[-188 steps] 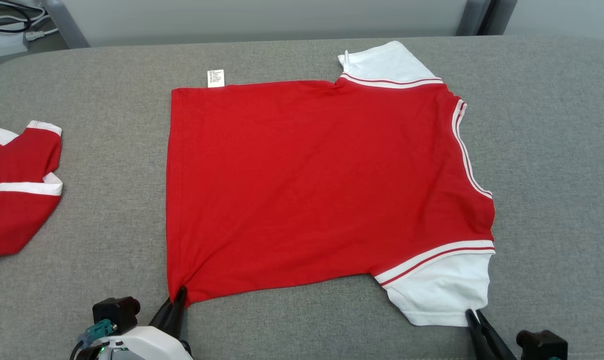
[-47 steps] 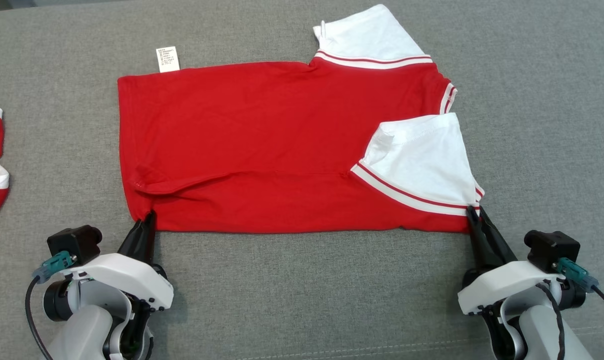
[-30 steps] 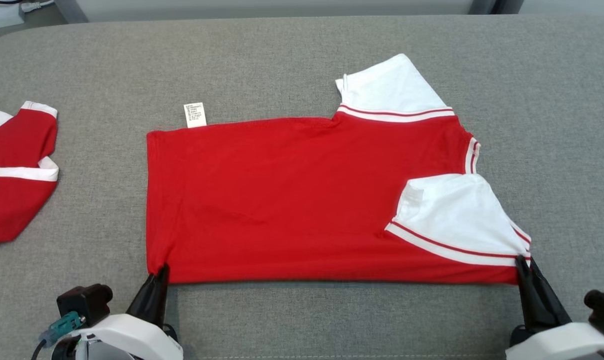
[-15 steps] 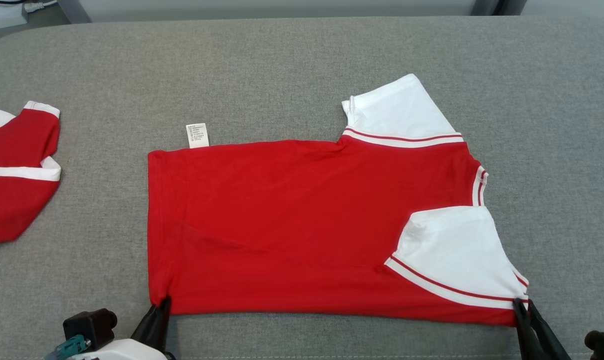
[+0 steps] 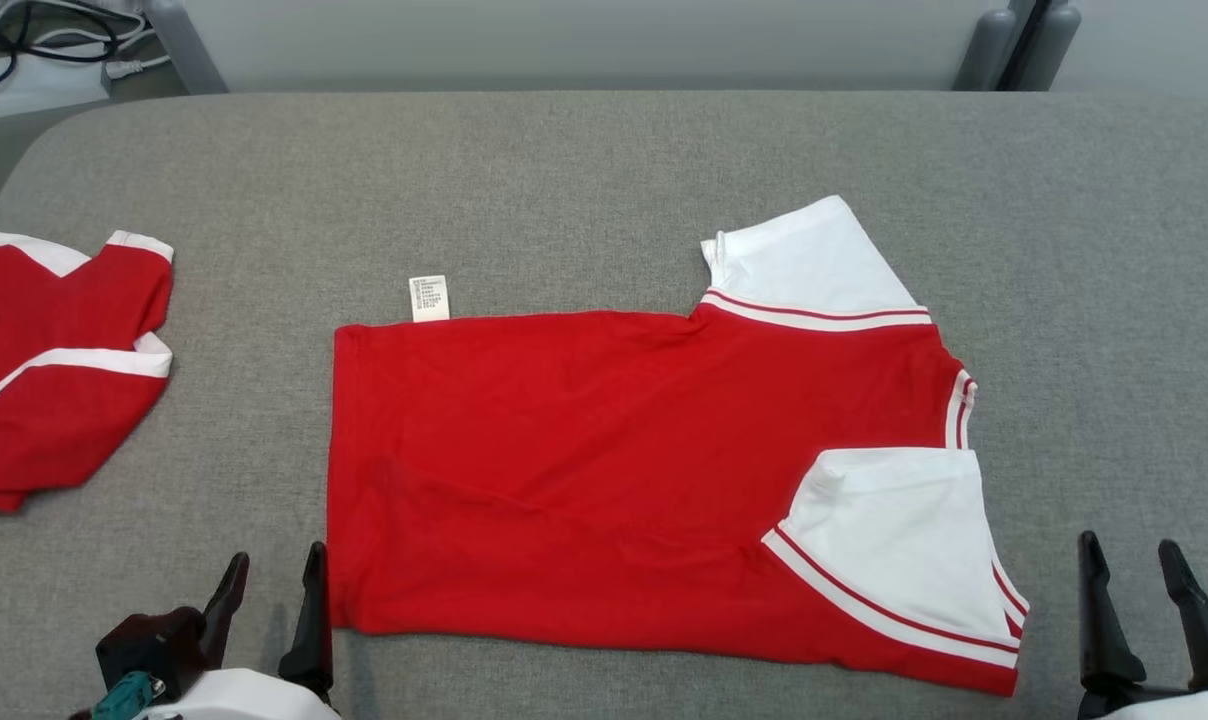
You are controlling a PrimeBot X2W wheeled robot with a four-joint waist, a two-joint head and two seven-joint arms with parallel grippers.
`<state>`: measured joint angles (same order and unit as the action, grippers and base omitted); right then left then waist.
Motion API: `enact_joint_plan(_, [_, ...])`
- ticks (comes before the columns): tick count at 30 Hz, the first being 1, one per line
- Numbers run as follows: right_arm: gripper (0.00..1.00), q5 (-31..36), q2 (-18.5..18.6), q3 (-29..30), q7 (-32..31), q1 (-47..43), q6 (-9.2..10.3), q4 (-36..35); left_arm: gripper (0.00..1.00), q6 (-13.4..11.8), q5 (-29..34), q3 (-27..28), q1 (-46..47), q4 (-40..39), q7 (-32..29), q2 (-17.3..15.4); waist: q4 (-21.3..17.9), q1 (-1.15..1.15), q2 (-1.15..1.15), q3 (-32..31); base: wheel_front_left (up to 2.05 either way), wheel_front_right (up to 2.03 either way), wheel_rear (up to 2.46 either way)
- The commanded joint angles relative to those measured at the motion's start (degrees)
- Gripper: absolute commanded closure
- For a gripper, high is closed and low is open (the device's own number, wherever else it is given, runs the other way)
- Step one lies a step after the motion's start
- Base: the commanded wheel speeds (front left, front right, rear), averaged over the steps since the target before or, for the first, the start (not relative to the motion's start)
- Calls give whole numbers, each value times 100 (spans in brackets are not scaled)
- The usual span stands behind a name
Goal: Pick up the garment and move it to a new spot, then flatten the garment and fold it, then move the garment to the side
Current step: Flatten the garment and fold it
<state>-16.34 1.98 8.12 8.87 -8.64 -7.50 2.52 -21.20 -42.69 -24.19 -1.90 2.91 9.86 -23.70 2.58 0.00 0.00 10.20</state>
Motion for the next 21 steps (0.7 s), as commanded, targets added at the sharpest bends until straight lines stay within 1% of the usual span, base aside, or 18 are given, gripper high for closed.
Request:
enact_joint_plan(1, [0, 110, 90, -126, 93, 225, 1, -219, 0, -75, 136, 187, 289, -233, 55, -194, 16, 0, 0, -105, 0, 0, 0])
enact_joint_plan(5, [0, 347, 91, -283, 86, 392, 1, -296, 0, -166, 370, 57, 480, -541, -25, -267, 10, 0, 0, -325, 0, 0, 0])
enact_joint_plan(9, [0, 499, 96, -578, 87, 501, 1, -223, 0, -258, 524, -44, 564, -685, -159, -348, -36, 0, 0, -506, 0, 0, 0])
enact_joint_plan(15, [0, 480, 97, -840, 122, 648, 1, 26, 0, -305, 545, -130, 600, -799, -327, -372, -142, 0, 0, -574, 0, 0, 0])
enact_joint_plan(21, [0, 472, 137, -926, 187, 813, 1, 195, 0, -319, 539, -127, 621, -826, -364, -409, -262, 0, 0, -503, 0, 0, 0])
